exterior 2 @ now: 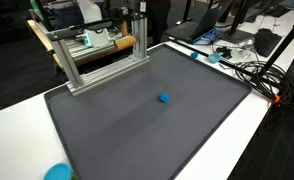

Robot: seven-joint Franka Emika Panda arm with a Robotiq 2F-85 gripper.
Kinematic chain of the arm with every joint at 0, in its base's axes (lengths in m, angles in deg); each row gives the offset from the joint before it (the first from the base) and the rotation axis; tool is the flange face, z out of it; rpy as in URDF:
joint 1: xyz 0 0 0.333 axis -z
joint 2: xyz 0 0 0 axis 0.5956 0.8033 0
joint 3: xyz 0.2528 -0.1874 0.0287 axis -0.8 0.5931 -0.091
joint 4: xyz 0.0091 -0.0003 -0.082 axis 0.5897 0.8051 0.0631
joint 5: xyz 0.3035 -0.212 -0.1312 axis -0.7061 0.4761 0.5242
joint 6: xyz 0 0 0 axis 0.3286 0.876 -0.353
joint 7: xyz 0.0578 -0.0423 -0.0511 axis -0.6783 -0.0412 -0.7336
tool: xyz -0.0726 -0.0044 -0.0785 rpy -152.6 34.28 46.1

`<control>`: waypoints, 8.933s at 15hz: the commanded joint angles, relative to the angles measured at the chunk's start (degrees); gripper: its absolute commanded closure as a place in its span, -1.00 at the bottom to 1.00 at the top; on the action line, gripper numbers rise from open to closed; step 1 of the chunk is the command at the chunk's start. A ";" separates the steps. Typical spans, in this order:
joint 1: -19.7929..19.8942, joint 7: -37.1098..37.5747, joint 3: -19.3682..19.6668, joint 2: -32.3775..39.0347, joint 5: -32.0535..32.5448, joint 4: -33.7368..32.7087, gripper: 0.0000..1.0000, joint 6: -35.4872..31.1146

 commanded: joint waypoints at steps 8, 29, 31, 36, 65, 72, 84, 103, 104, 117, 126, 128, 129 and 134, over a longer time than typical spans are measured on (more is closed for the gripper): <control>-1.59 0.91 0.99 0.08 0.71 -0.20 -1.00 0.33; -0.73 16.41 -1.44 0.92 -9.75 8.88 -1.00 -24.41; -0.15 18.02 -2.38 1.82 -9.73 9.64 -1.00 -23.34; 0.44 22.57 -3.00 3.61 -10.81 10.45 -1.00 -24.31; -0.07 12.23 0.14 10.41 -8.02 13.29 -1.00 -30.28; -0.18 13.36 0.37 5.71 -9.88 17.44 -1.00 -33.07; 0.26 15.22 -1.51 7.07 -8.49 15.99 -1.00 -33.55; 1.05 24.23 -4.71 10.13 -9.48 14.46 -0.96 -31.94; 1.16 24.35 -4.57 10.55 -9.57 13.59 -1.00 -31.10; 0.90 13.19 1.11 11.53 -8.40 14.21 -1.00 -32.24; 0.48 10.71 1.07 9.89 -8.15 16.45 -0.96 -34.43; 0.59 11.43 0.40 9.63 -7.88 16.90 -0.98 -35.17; 0.67 11.89 0.06 9.48 -7.82 17.21 -0.97 -35.81; 0.97 13.77 -1.33 9.10 -7.29 18.26 -0.17 -36.94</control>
